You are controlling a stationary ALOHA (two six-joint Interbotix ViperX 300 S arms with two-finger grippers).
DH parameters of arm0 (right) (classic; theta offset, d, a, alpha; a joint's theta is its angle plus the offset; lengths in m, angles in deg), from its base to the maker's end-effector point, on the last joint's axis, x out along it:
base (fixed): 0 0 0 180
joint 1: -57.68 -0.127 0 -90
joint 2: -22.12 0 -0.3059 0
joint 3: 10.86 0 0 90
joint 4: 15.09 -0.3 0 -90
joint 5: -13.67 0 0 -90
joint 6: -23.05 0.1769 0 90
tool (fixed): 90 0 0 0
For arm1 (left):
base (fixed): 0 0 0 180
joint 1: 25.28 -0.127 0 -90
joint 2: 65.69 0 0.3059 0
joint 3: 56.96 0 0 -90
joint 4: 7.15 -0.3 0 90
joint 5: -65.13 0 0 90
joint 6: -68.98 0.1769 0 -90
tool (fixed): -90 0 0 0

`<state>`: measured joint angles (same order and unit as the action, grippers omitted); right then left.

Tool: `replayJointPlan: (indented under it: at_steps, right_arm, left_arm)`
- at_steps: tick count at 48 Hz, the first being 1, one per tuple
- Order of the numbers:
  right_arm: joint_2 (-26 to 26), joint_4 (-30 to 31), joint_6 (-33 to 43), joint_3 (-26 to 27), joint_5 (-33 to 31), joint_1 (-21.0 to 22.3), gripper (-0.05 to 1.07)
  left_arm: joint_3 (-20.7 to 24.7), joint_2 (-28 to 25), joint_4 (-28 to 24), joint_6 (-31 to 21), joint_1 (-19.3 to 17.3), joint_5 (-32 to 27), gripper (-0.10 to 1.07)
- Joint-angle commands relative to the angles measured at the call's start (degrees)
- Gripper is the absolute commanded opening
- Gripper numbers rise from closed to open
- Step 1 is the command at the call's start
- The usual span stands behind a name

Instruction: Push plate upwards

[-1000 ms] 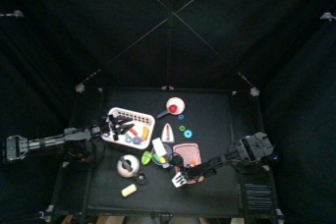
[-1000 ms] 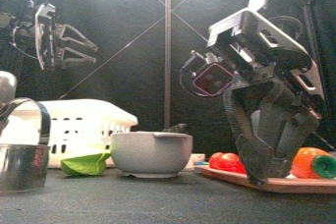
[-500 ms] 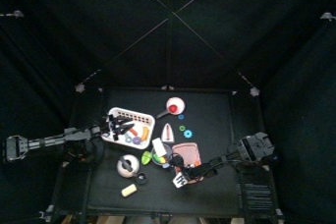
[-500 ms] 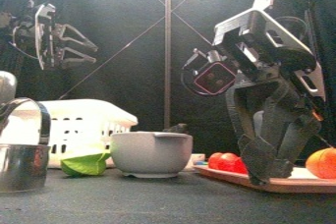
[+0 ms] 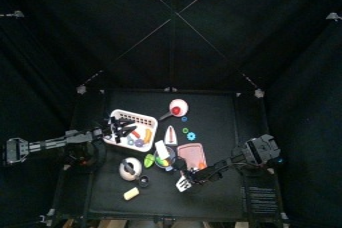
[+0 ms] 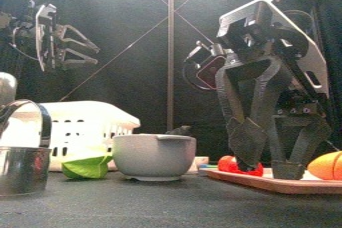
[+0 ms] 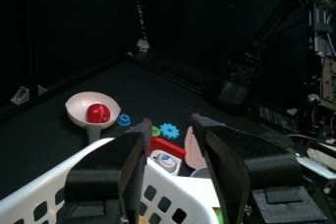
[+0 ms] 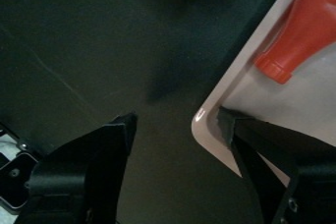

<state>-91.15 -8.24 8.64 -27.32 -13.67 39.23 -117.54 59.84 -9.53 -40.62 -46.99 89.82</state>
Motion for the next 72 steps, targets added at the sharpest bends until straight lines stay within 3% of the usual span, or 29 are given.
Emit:
replayJointPlan:
  at_steps: [1,23,36,46,57,72]
  right_arm:
    - [1.8,0.2,0.0,1.0,-0.4,0.3,0.98]
    - [2.4,2.1,-0.5,5.0,-5.6,1.0,0.98]
    - [7.6,5.4,0.0,5.1,-13.3,2.2,0.98]
    - [13.3,4.4,0.4,-0.4,-17.6,3.1,0.98]
    - [19.0,1.4,1.6,-9.0,-17.1,3.9,0.98]
    - [22.3,5.8,3.6,-12.0,-12.7,4.7,0.98]
  left_arm:
    - [0.7,-0.1,0.0,0.1,-0.2,0.3,0.79]
    - [0.7,-0.1,0.0,0.1,-0.3,0.4,0.79]
    - [0.6,-0.1,0.0,0.1,-0.5,0.4,0.79]
    - [0.5,-0.1,0.0,0.1,-0.5,0.4,0.79]
    - [0.4,-0.1,0.0,0.0,-0.7,0.3,0.79]
    - [0.4,-0.1,0.5,0.1,-1.0,0.4,0.79]
